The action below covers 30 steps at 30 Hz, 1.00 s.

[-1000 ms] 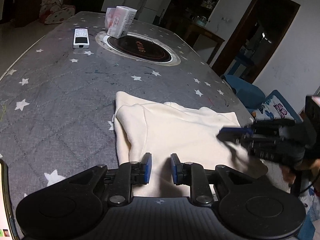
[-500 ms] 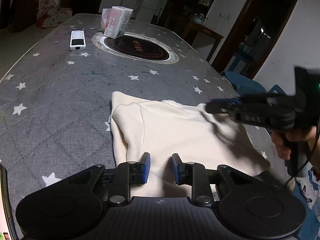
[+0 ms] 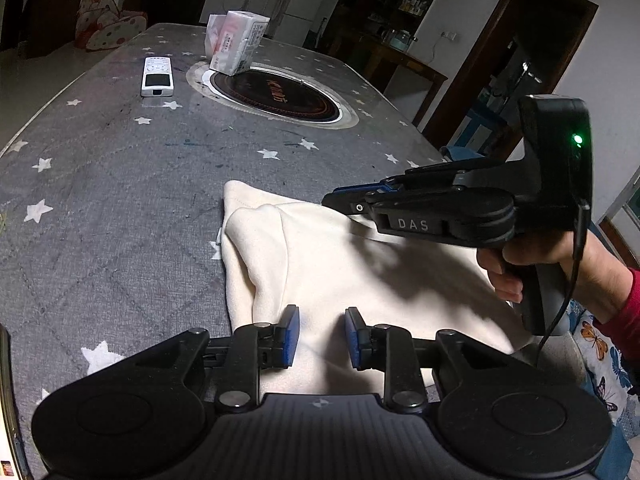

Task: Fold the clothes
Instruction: 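Pat the folded shirt flat with the right gripper while the left gripper holds it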

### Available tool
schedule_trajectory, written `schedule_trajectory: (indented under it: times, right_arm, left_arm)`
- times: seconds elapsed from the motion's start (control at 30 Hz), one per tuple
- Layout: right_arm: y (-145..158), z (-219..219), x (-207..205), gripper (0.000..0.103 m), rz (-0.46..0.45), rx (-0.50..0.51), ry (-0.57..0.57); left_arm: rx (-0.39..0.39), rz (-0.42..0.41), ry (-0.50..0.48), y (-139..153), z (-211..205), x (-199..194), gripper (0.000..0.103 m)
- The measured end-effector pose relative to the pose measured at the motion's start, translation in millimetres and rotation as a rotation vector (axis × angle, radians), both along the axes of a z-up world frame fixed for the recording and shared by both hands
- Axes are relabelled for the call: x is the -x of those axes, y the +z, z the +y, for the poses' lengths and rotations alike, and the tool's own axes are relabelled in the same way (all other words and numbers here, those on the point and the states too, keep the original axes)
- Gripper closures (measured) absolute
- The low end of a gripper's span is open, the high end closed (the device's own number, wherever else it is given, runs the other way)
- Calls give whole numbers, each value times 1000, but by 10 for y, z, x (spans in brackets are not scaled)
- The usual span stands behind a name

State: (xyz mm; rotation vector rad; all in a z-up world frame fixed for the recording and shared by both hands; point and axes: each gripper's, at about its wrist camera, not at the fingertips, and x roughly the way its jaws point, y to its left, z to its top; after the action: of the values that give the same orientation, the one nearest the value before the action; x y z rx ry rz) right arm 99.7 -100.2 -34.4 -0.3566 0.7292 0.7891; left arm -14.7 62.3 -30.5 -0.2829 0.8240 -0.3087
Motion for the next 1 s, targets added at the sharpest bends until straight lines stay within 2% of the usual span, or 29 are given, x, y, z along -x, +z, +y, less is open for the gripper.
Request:
schedule_trajectory:
  times: [0.1, 0.23, 0.33, 0.47, 0.67, 0.83, 0.93, 1.0]
  right_arm:
    - [29, 19, 61, 98, -65, 16, -8]
    - [-13, -38, -76, 99, -54, -14, -75]
    - [-114, -4, -92, 99, -76, 22, -66]
    - [-53, -32, -127, 97, -48, -3, -83]
    - [80, -113, -69, 92, -34, -53, -91]
    - [197, -44, 137, 92, -35, -59, -17]
    - [117, 90, 207, 93, -19, -42, 28]
    - [17, 175, 199, 93, -16, -23, 19]
  left_arm:
    - [-10, -2, -7, 2, -8, 8, 75]
    - [-16, -5, -10, -3, -15, 11, 75]
    - [-8, -1, -10, -8, -2, 2, 75]
    - [-1, 5, -7, -7, 2, -13, 75]
    - [1, 7, -10, 5, -25, -17, 67]
    - [-7, 2, -11, 3, -48, -10, 65]
    - [-5, 2, -9, 1, -44, -8, 65]
    - [-6, 2, -9, 2, -44, -9, 65]
